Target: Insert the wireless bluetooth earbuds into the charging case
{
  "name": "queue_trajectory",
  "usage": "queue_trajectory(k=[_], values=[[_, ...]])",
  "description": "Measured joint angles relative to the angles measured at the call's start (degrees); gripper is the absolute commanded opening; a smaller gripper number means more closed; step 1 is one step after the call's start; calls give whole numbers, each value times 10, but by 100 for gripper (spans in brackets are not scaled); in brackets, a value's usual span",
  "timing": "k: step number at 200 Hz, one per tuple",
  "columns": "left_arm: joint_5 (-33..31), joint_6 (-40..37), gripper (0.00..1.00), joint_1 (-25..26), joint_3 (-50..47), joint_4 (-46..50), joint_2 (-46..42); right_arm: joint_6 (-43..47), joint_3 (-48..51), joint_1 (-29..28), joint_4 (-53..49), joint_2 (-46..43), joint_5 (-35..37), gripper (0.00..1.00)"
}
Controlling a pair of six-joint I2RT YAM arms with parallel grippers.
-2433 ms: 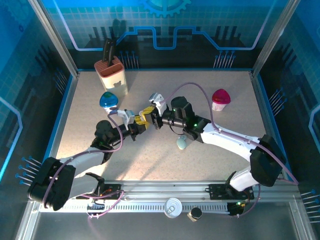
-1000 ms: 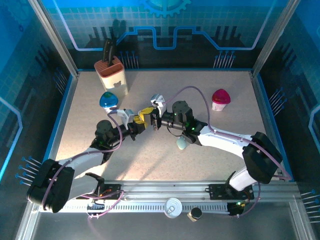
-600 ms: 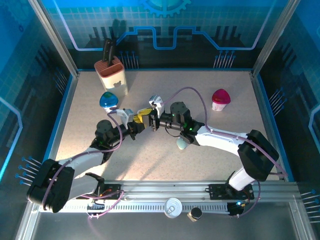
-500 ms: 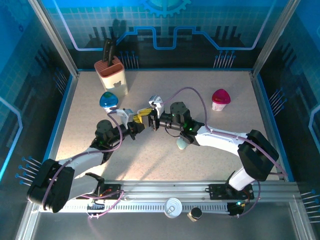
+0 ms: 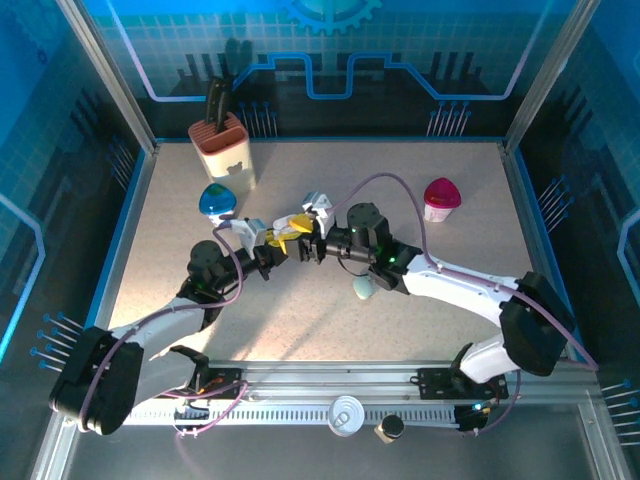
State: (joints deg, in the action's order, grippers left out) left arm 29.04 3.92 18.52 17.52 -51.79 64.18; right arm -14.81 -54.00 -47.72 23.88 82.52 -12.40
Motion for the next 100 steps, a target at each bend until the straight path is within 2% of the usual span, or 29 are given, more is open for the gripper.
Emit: queue_trajectory(k=[46,100], values=[[8,-13,10,0,0,-1,-2,28,-29,10,-54,-8,20,62],[9,-15,10,0,0,1,-2,77,-65,-10,-116,2,60,74]])
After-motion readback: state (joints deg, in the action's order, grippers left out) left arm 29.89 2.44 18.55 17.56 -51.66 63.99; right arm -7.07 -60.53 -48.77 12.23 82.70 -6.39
